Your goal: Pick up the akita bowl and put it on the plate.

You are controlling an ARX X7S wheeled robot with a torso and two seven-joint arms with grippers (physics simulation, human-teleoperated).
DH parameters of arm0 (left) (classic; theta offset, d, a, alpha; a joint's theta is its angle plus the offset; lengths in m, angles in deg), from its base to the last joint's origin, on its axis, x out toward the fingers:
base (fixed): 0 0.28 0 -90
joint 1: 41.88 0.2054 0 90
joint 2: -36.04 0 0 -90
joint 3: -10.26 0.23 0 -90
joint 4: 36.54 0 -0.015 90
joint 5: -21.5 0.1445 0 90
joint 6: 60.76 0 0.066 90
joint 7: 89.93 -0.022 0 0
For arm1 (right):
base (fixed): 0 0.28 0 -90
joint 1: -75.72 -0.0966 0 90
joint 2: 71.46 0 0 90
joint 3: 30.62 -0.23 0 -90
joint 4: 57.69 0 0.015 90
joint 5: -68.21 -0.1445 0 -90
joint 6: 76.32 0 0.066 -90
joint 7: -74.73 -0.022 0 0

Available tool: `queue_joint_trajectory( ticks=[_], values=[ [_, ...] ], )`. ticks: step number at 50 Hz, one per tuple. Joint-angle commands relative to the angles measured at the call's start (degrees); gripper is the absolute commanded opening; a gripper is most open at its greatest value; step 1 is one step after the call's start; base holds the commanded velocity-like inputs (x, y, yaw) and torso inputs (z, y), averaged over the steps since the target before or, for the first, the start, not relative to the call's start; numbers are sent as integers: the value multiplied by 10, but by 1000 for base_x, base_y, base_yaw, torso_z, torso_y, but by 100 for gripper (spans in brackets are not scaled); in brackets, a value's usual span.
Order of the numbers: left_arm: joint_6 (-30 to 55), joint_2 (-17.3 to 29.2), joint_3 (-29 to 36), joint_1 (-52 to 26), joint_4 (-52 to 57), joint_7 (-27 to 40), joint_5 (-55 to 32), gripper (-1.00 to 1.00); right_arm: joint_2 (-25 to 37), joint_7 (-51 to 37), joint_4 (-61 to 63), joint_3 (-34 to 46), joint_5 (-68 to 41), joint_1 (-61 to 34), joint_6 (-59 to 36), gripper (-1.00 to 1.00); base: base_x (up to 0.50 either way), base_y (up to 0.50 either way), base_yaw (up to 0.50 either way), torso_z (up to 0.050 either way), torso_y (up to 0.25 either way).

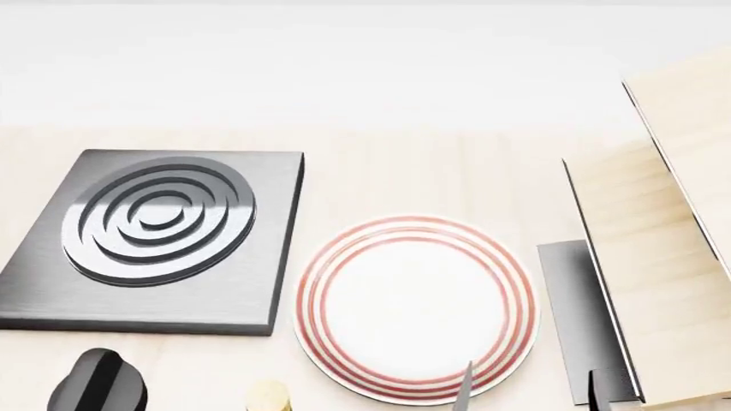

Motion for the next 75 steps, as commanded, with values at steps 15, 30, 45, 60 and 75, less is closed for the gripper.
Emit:
queue_joint_trajectory(
  ticks=[15, 30, 45, 60, 75],
  values=[
    [62, 42, 17, -31, -52, 95, -153, 100, 1, -3, -13, 8, -4, -7, 1, 100, 0, 0, 0, 0, 0],
    [47, 34, -13, 1, -66, 71, -208, 100, 3, -6, -15, 11, -6, -8, 3, 100, 0, 0, 0, 0, 0],
    [61, 48, 12, 14, -71, 43, -203, 100, 4, -9, -18, 15, -7, -10, 4, 100, 0, 0, 0, 0, 0],
    [74, 69, 5, 38, -71, 54, -228, 100, 6, -11, -22, 18, -9, -13, 2, 100, 0, 0, 0, 0, 0],
    [75, 62, 7, 57, -77, 35, -205, 100, 7, -15, -24, 21, -10, -14, 2, 100, 0, 0, 0, 0, 0]
  ],
)
